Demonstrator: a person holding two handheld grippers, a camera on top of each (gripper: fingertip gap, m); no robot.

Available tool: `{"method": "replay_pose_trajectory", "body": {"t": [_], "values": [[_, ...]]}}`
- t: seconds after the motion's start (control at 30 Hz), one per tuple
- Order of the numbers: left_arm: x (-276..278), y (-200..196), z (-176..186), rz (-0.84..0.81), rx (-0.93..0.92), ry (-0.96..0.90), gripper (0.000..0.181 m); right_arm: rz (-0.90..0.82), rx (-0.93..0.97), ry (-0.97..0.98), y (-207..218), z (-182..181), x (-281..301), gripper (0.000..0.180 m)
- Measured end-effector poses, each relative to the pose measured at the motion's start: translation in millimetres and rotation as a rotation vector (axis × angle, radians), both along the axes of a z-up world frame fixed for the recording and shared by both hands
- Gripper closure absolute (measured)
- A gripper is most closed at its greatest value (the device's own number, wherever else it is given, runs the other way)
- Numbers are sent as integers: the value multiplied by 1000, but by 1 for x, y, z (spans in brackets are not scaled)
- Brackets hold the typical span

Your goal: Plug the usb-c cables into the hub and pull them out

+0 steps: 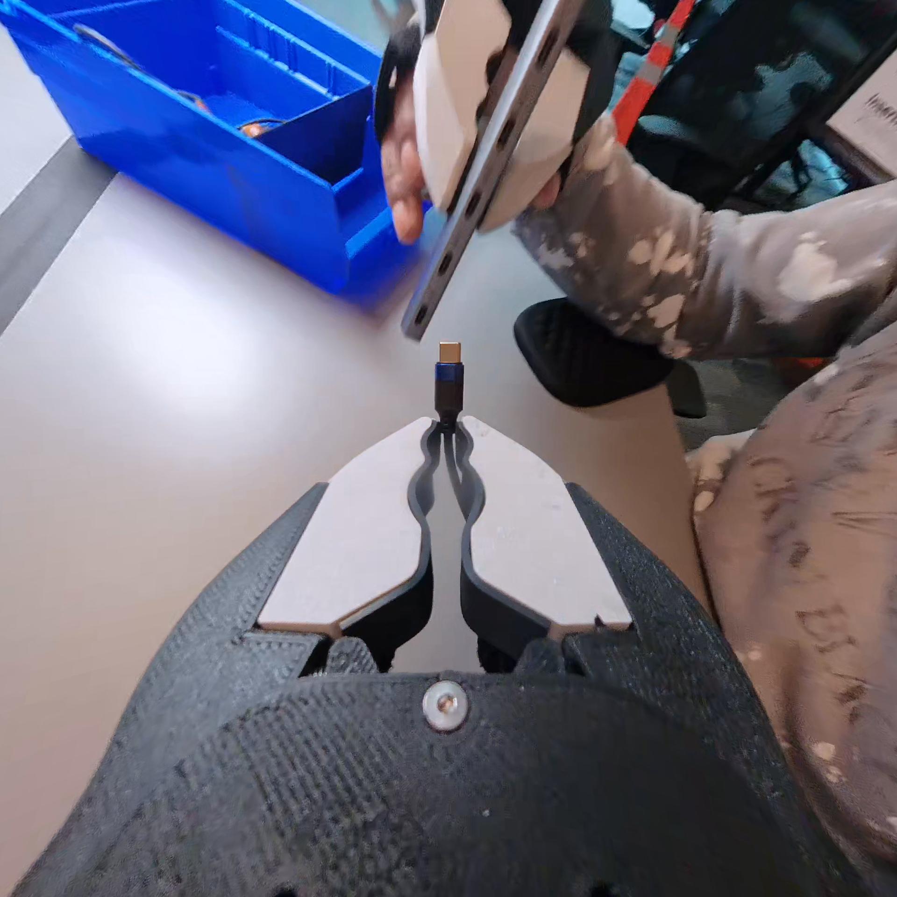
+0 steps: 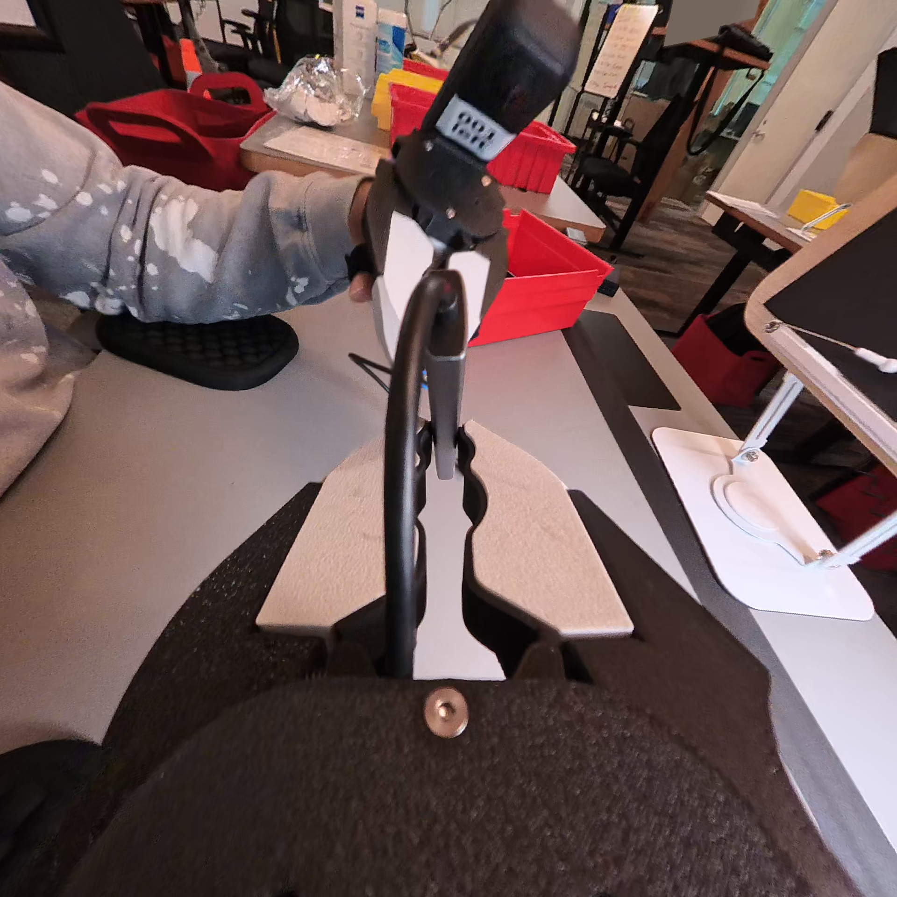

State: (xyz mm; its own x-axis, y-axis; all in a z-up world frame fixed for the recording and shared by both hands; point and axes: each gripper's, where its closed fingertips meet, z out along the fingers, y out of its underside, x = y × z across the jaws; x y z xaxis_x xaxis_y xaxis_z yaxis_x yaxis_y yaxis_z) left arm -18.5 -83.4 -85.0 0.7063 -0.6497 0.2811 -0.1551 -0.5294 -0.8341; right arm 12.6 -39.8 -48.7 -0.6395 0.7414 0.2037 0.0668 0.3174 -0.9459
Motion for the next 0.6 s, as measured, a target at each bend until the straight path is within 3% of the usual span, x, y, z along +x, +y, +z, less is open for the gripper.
{"method": "replay_pose_trajectory", "body": {"t": [0.4, 0.6], "values": [[27, -13, -10, -179, -155, -271, 175, 70, 226, -102, -28, -37, -1, 170], [28, -29, -20, -259, -239, -295, 175, 125, 317, -156, -45, -53, 1, 170]]}}
